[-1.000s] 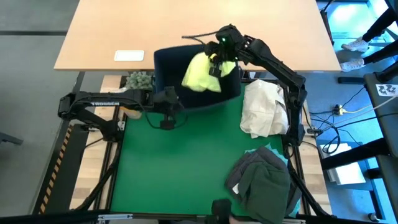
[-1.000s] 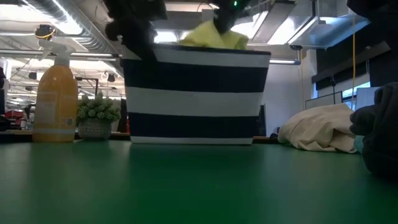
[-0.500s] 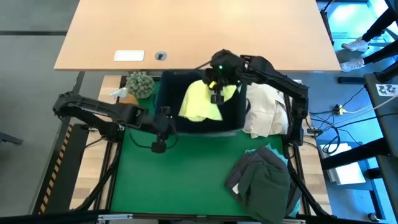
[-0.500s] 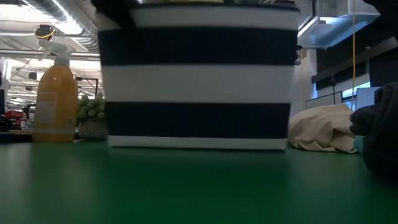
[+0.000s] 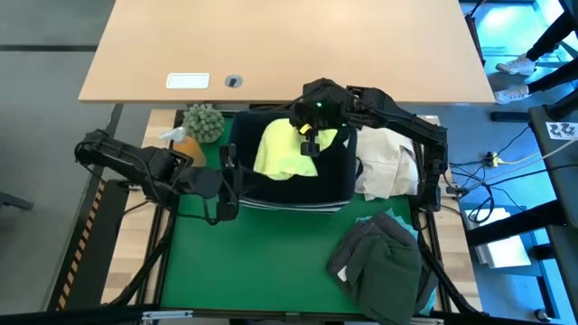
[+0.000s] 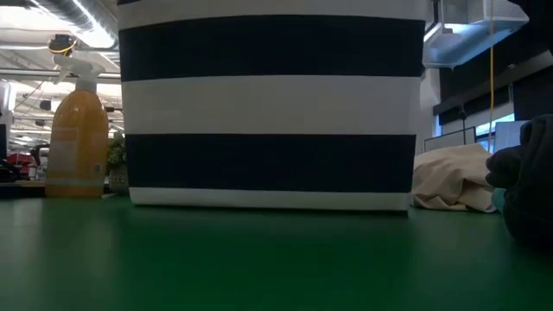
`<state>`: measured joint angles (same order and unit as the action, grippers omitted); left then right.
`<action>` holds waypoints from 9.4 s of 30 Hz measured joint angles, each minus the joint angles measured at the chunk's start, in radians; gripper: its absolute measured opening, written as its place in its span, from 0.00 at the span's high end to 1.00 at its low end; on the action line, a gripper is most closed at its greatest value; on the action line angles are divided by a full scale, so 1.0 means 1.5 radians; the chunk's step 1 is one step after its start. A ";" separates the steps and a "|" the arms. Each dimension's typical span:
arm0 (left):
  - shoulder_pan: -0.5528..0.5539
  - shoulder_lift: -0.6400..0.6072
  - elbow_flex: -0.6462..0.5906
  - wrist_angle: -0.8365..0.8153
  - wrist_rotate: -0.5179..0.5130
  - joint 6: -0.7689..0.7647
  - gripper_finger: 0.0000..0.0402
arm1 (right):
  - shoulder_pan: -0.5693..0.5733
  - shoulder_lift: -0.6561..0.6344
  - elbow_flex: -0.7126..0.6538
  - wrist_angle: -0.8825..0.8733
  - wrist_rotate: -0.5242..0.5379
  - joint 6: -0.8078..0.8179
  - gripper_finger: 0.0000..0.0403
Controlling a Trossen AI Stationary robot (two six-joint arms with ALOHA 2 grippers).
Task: Fold laundry
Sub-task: Put the yellow shirt into the laundry bin, then put the green polo into the laundry bin
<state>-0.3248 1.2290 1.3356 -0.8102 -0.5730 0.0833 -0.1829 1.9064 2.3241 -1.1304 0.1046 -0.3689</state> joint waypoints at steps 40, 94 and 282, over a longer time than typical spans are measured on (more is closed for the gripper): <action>0.200 0.086 0.005 0.129 -0.206 -0.158 0.35 | 0.000 0.063 0.000 0.079 0.186 -0.036 0.93; 0.364 0.045 0.005 0.045 0.015 0.087 0.99 | -0.002 -0.005 0.001 -0.213 -0.055 -0.112 0.93; -0.053 0.035 -0.148 0.449 -0.065 0.104 0.81 | 0.726 -0.354 -1.016 0.306 -0.202 0.928 0.48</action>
<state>-0.4044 1.2816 1.1137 -0.1370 -0.6702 0.2394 0.9061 1.3750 0.7995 -0.6720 -0.1988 1.0233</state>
